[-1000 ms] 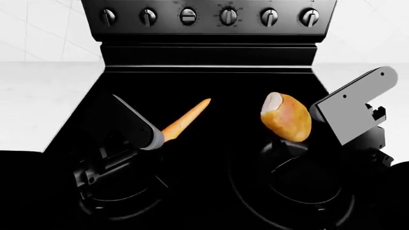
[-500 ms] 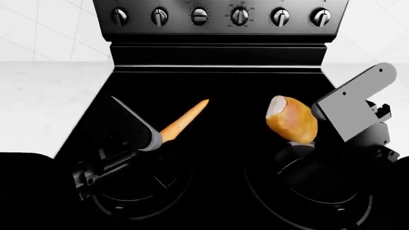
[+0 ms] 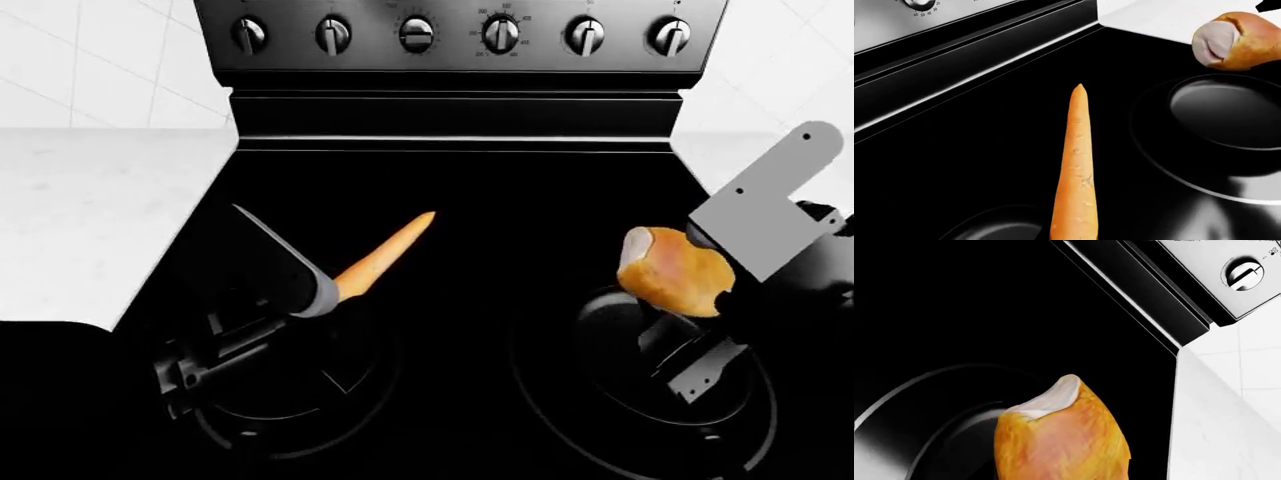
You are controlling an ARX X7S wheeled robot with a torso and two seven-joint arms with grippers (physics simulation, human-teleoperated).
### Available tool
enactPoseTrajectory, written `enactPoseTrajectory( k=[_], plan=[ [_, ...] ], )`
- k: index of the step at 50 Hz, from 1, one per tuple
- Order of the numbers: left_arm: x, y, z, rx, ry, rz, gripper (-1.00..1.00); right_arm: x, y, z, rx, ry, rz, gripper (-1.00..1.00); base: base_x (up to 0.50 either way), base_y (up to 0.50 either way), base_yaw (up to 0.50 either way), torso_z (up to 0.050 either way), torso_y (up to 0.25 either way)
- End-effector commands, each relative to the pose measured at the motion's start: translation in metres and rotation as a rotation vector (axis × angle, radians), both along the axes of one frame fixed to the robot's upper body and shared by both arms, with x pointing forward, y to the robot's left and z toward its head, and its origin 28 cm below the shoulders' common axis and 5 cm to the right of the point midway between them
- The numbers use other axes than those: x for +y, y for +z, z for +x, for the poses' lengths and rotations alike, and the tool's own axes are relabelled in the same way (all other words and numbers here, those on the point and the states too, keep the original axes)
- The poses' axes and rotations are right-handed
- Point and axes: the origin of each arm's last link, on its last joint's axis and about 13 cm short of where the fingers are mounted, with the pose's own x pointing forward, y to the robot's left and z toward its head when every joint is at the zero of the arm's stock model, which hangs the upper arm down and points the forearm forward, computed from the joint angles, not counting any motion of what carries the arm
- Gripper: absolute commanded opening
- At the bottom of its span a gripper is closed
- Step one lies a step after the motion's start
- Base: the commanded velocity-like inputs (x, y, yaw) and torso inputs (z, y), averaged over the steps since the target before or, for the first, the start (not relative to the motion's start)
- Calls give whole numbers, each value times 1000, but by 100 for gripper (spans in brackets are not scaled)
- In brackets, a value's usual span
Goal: Place both pans onto different burners. Then place the carrot and the chicken breast on different pans.
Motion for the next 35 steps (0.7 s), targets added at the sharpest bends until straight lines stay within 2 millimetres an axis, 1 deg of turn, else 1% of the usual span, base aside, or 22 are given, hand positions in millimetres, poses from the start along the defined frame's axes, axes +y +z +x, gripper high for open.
enactPoseTrajectory(
  k=[1,15,25,35],
  plan=[
    [1,-1,1,-2,10,-2,-100,-11,5,7,68,-38,-77,-100,0,0,0,0,0],
    [1,-1,1,2,9,-1,-100,-13,-3,21,161,-33,-101,-100,0,0,0,0,0],
    [-1,-1,2,3,1,1,-100,-16,-10,20,229,-40,-116,-100,0,0,0,0,0],
    [0,-2,4,9,2,1,-100,-15,-13,21,261,-26,-122,-100,0,0,0,0,1]
  ],
)
